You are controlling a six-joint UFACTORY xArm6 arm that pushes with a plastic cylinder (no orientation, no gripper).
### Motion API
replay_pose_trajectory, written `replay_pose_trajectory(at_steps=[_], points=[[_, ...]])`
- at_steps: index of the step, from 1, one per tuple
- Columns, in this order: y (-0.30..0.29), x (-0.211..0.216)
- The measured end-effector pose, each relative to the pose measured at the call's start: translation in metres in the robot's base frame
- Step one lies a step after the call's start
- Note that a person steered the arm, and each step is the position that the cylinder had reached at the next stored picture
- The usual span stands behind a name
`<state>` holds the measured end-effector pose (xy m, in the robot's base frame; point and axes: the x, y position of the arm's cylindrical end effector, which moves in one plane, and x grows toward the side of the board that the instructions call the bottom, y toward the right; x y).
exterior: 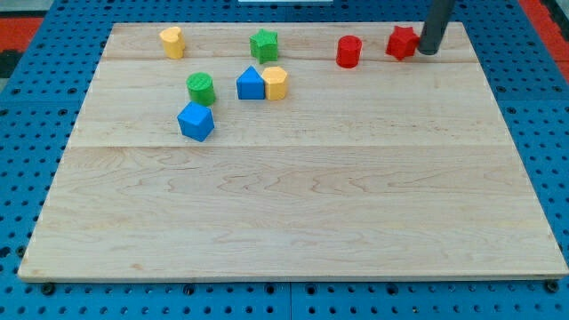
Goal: Push the red star above the blue triangle
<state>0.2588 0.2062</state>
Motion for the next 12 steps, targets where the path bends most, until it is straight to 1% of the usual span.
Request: replay_pose_trajectory(at_steps=[1,2,3,6,8,10,12], points=[[0.013,0.000],[0.065,-0.010],[0.081,-0.025],[0.134,-0.046],[0.139,-0.050],[0.138,-0.067],[0.132,-0.068]])
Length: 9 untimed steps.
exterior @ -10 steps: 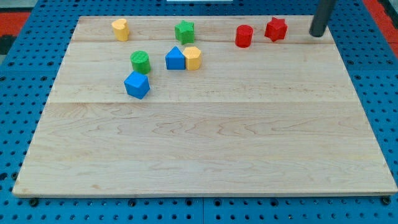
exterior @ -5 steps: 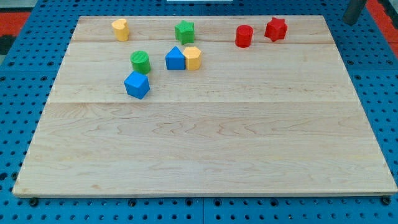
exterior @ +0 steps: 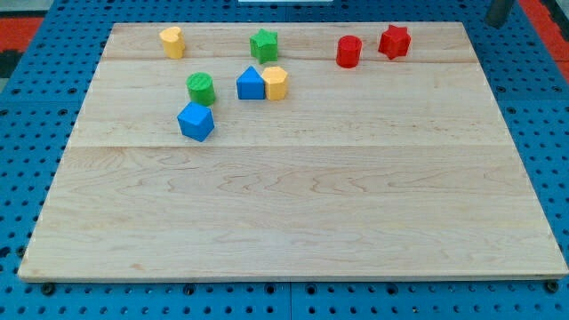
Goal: Push the red star above the blue triangle
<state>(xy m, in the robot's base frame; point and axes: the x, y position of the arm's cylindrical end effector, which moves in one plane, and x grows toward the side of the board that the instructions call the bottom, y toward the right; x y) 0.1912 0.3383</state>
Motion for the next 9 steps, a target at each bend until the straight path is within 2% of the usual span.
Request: replay_pose_trajectory(at_steps=[2,4,7,8,9], points=[[-0.133,0.015],[-0.189,0.003],[-0.257,0.102],[-0.267,0.106],[-0.308,0.100]])
